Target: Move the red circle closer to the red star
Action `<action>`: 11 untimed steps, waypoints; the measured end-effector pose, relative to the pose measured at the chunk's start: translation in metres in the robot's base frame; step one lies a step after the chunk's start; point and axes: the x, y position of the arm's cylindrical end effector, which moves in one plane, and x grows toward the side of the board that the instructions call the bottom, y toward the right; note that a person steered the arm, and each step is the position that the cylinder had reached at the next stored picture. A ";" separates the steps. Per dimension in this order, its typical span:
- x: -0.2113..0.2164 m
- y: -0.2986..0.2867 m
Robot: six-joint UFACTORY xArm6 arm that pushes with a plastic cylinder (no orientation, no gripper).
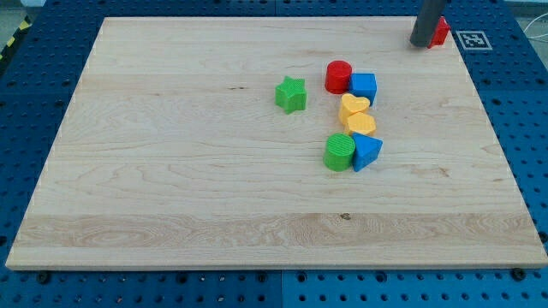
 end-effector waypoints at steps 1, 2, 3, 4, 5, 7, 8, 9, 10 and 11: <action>0.000 -0.014; 0.000 -0.061; 0.004 -0.116; 0.020 -0.153; 0.037 -0.174; 0.067 -0.185; 0.082 -0.185; 0.097 -0.185; 0.110 -0.184; 0.112 -0.168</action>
